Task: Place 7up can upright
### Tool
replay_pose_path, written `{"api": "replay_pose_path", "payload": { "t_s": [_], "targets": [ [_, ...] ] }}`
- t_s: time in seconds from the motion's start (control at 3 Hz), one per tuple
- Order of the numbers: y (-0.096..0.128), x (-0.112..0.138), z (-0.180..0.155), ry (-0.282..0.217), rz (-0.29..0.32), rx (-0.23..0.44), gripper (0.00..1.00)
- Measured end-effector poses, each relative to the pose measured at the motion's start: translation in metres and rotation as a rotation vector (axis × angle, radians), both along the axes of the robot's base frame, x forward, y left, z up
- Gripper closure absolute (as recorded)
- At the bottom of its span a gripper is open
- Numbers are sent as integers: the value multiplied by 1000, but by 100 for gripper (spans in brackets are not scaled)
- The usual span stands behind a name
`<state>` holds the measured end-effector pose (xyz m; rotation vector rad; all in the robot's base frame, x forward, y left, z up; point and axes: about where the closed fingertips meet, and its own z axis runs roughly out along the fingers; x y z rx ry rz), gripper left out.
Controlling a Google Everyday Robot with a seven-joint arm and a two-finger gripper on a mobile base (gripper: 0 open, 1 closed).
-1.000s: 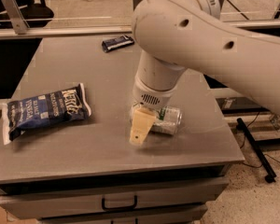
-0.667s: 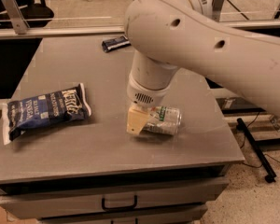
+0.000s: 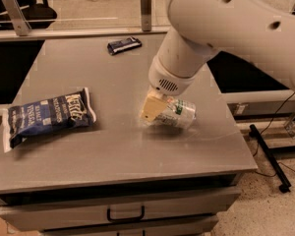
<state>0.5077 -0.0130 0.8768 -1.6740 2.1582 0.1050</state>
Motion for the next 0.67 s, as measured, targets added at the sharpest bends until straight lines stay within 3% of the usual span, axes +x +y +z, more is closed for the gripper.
{"api": "replay_pose_path", "payload": {
  "t_s": [0.33,0.67],
  "targets": [
    [-25,24,30,-40,31,178,100],
    [-51,35,56,-69,90,376,100]
  ]
}}
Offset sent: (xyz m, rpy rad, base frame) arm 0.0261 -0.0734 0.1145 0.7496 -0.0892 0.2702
